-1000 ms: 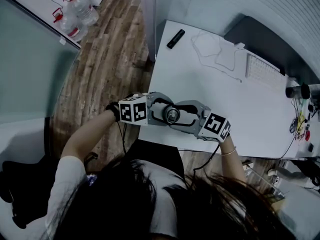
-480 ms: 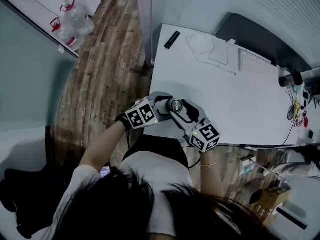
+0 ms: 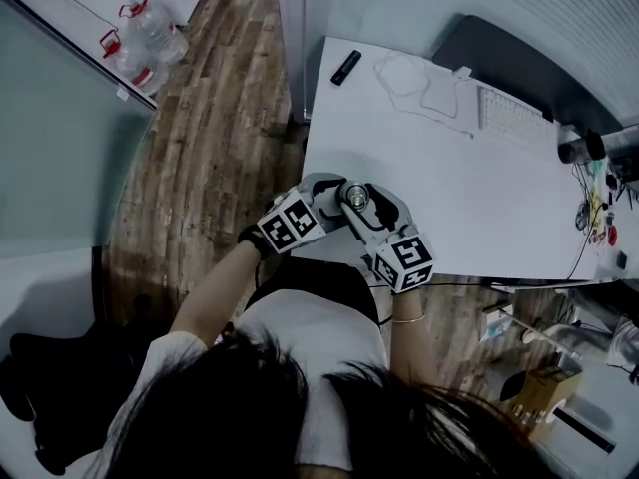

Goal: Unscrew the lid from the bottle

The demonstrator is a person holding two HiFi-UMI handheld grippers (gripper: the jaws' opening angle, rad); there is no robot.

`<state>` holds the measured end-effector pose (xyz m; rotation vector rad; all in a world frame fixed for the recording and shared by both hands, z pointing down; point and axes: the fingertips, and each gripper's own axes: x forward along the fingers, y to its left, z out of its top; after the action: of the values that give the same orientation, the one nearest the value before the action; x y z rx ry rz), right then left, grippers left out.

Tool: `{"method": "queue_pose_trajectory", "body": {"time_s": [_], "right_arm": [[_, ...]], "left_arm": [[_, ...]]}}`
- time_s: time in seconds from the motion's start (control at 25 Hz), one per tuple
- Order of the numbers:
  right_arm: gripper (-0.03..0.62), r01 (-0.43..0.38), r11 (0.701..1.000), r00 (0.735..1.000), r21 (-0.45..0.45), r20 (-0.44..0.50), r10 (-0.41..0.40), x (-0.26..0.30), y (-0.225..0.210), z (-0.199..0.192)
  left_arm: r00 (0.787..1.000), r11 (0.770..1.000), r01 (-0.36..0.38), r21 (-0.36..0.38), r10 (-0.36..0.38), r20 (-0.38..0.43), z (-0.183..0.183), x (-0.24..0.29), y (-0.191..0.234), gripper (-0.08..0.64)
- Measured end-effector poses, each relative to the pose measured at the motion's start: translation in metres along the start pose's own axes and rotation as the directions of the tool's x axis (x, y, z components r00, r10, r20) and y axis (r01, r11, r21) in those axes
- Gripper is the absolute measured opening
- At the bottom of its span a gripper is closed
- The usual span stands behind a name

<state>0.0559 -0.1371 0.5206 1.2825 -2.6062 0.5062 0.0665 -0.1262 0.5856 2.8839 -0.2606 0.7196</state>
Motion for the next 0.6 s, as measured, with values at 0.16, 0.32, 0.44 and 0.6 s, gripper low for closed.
{"method": "queue_pose_trajectory", "body": {"time_s": [0.16, 0.32, 0.44, 0.6], "right_arm": [[0.233, -0.146, 0.988, 0.989, -0.054, -0.046, 0.143, 0.0001, 0.0018, -0.0007], [0.232, -0.327, 0.94, 0.943, -0.094, -0.094, 0.319, -0.0013, 0.0063, -0.0029], [0.233, -0.45, 0.885, 0.891, -0.12, -0.132, 0.435, -0.0016, 0.0099, -0.0031], [0.233, -0.567, 0.817, 0.82, -0.109, -0.172, 0.546, 0.0016, 0.0091, -0.0004]], "left_arm": [[0.998, 0.998, 0.059, 0.037, -0.059, -0.011, 0.0003, 0.0005, -0.0008, 0.368], [0.99, 0.988, 0.138, 0.073, -0.137, -0.021, -0.0014, 0.0003, -0.0046, 0.368], [0.979, 0.974, 0.205, 0.099, -0.203, -0.028, -0.0023, -0.0017, -0.0058, 0.368], [0.957, 0.949, 0.289, 0.126, -0.286, -0.043, -0.0011, -0.0023, -0.002, 0.367]]}}
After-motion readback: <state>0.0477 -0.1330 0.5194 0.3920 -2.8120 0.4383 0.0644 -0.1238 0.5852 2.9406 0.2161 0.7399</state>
